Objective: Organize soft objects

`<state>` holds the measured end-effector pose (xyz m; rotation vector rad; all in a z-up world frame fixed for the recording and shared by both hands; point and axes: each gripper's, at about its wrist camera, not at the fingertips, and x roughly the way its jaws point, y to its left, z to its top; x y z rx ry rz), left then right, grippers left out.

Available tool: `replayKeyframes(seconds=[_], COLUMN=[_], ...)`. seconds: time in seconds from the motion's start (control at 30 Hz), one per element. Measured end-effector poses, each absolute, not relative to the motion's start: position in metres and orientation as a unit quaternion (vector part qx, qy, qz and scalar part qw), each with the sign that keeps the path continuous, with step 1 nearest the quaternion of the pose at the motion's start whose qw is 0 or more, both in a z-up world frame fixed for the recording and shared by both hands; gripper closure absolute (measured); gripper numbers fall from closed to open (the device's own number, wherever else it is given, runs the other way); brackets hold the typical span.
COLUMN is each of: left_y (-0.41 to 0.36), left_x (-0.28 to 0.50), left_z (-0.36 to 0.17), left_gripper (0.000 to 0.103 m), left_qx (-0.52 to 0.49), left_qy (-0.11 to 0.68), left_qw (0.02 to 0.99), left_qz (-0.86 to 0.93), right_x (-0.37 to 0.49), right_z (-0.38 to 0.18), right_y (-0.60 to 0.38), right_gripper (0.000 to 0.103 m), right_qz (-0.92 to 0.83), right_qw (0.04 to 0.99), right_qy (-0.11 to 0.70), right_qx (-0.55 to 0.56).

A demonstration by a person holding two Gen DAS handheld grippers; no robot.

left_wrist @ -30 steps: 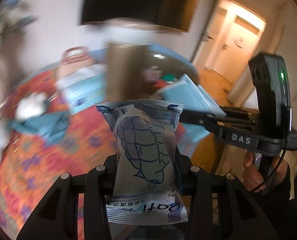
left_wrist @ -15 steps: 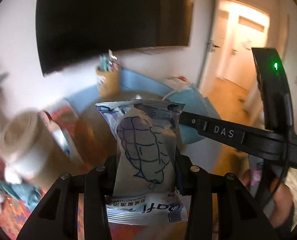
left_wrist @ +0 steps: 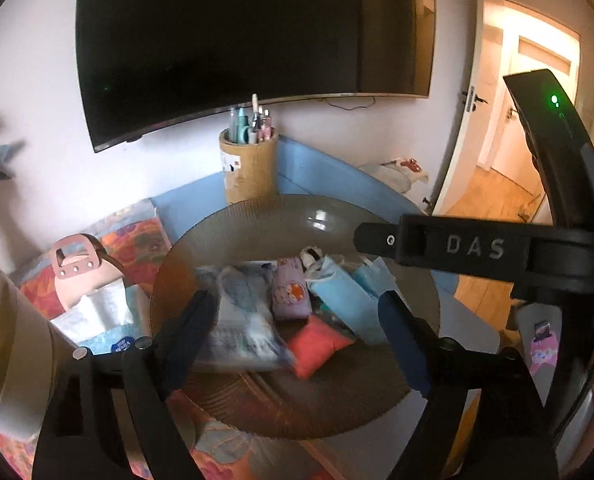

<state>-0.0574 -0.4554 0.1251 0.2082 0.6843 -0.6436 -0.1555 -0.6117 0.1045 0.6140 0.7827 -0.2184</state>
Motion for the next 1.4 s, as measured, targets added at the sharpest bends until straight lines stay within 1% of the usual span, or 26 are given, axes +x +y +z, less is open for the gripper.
replayKeyframes(seconds=[0.23,0.4,0.43,0.47,0.53,0.67,0.73,0.87,0.93,1.0,1.1,1.2,1.3,1.4], left_y=[-0.446,-0.413,-0.4,-0.388,-0.357,-0.285,-0.246,-0.176,-0.143,-0.109,-0.067,-0.027,-0.004,0.004], left_x=[-0.092,-0.132,-0.14,-0.146,-0.158,-0.166,-0.163,-0.146,-0.134,-0.117,-0.092,-0.065,-0.041,-0.033], left_z=[0.135,0.157,0.164,0.169,0.18,0.193,0.194,0.191,0.182,0.164,0.134,0.094,0.057,0.042], left_gripper=[0.02,0.02,0.02,0.02,0.02,0.02,0.02,0.02,0.02,0.02,0.02,0.02,0.02,0.021], left_qx=[0.101,0.088,0.081,0.076,0.07,0.049,0.042,0.043,0.051,0.068,0.068,0.028,0.002,-0.01], left_qy=[0.322,0.312,0.313,0.314,0.314,0.309,0.303,0.311,0.316,0.316,0.311,0.341,0.364,0.368], left_qw=[0.876,0.859,0.854,0.851,0.851,0.87,0.885,0.911,0.922,0.934,0.943,0.938,0.93,0.928], left_qz=[-0.345,-0.396,-0.407,-0.414,-0.414,-0.382,-0.35,-0.267,-0.217,-0.154,-0.092,-0.06,-0.048,-0.053], right_x=[-0.19,-0.24,-0.255,-0.267,-0.29,-0.325,-0.325,-0.292,-0.269,-0.234,-0.182,-0.133,-0.095,-0.067], right_z=[0.118,0.136,0.139,0.142,0.143,0.141,0.14,0.141,0.138,0.126,0.101,0.068,0.042,0.028], right_y=[-0.609,-0.591,-0.583,-0.576,-0.561,-0.515,-0.49,-0.402,-0.362,-0.314,-0.25,-0.202,-0.169,-0.147], right_gripper=[0.036,0.035,0.031,0.023,0.015,0.014,0.012,0.009,0.009,0.008,0.008,0.009,0.009,0.009], right_qz=[-0.091,-0.08,-0.072,-0.067,-0.066,-0.012,0.017,0.104,0.139,0.177,0.178,0.186,0.17,0.137], right_qw=[0.876,0.888,0.894,0.9,0.911,0.929,0.932,0.93,0.924,0.908,0.891,0.866,0.856,0.864], right_qy=[0.346,0.309,0.301,0.293,0.282,0.281,0.291,0.329,0.338,0.364,0.41,0.458,0.484,0.484], right_qx=[0.324,0.33,0.325,0.316,0.293,0.241,0.215,0.128,0.109,0.105,0.079,0.074,0.061,0.03])
